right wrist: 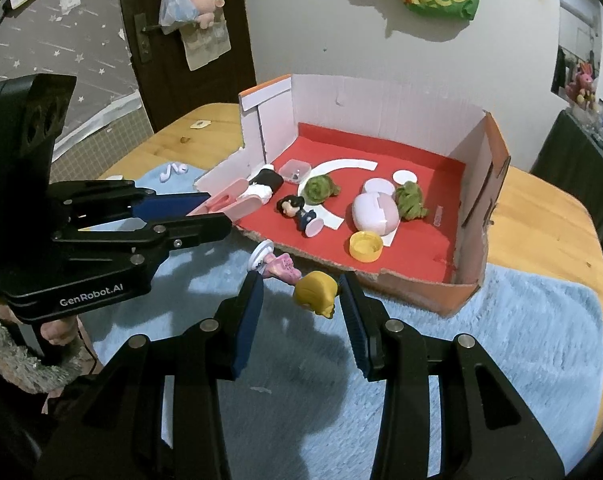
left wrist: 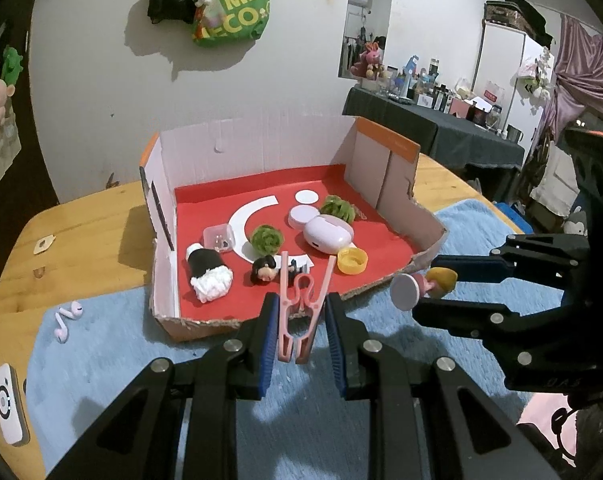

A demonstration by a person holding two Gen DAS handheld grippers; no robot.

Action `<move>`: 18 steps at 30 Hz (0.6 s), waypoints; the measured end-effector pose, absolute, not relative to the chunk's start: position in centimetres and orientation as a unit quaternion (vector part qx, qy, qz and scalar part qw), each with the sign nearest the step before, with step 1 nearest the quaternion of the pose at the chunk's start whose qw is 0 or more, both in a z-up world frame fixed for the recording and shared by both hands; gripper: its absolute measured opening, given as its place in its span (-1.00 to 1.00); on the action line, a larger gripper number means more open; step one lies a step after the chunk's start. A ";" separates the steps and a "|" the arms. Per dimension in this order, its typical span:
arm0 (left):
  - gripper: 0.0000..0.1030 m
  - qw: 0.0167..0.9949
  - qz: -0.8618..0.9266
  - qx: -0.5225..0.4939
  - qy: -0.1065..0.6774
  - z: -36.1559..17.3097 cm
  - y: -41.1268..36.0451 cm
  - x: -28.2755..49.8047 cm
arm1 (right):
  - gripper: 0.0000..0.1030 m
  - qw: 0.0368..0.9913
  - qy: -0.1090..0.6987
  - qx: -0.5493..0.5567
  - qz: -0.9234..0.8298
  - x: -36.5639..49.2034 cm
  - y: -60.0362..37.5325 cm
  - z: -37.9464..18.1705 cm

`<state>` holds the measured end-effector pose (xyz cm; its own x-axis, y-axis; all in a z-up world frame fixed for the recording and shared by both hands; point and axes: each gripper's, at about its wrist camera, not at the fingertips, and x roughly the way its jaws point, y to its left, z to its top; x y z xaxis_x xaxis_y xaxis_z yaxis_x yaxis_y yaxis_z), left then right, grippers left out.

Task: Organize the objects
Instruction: 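Lift both held items and carry them toward the red tray, then lower the pink peg and yellow-haired doll down onto the red floor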

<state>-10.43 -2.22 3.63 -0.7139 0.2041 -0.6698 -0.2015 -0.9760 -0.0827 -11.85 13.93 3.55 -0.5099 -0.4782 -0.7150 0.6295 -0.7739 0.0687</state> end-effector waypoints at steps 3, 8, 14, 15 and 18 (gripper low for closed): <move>-0.53 0.111 0.925 -0.364 -0.004 3.6 -2.2 -10.8 | -0.26 0.320 0.099 0.377 -0.864 -12.3 14.0 3.7; -0.53 0.109 0.924 -0.366 -0.004 3.7 -2.3 -11.5 | -0.26 0.317 0.099 0.377 -0.865 -13.1 14.1 3.8; -0.53 0.106 0.922 -0.372 -0.006 3.6 -2.6 -12.7 | -0.26 0.312 0.102 0.377 -0.866 -14.3 14.2 4.0; -0.53 0.106 0.921 -0.374 -0.006 3.5 -2.6 -12.9 | -0.26 0.311 0.103 0.377 -0.866 -14.5 14.1 4.0; -0.53 0.106 0.919 -0.380 -0.007 3.1 -2.7 -13.4 | -0.26 0.307 0.105 0.379 -0.866 -15.2 14.2 3.8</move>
